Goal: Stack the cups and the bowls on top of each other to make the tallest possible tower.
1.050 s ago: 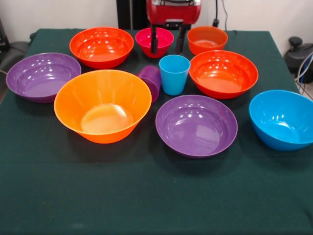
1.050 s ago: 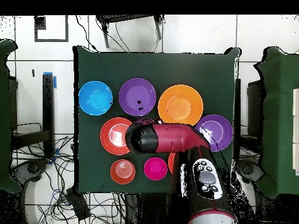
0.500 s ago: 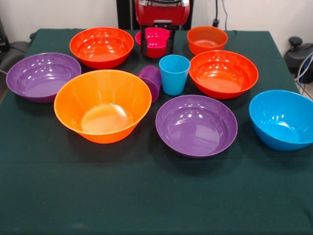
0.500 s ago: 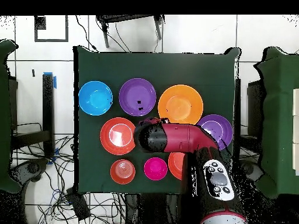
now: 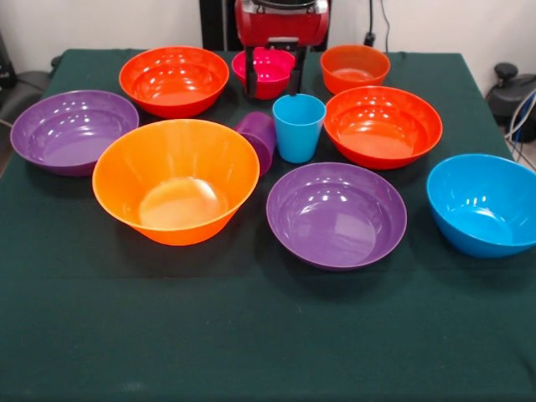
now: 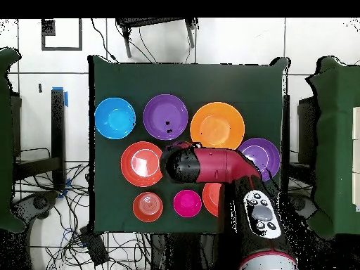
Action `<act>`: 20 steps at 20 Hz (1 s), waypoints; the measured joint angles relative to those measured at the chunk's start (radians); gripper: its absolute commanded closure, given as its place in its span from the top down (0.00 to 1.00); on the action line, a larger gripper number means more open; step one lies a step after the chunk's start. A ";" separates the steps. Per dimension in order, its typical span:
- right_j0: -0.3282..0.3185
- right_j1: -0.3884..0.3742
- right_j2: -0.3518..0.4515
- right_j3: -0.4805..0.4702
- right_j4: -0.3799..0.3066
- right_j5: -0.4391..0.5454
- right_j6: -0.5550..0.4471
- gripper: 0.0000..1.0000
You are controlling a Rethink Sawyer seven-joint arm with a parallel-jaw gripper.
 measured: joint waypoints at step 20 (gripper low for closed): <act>-0.005 0.064 0.008 -0.001 -0.033 -0.053 0.000 1.00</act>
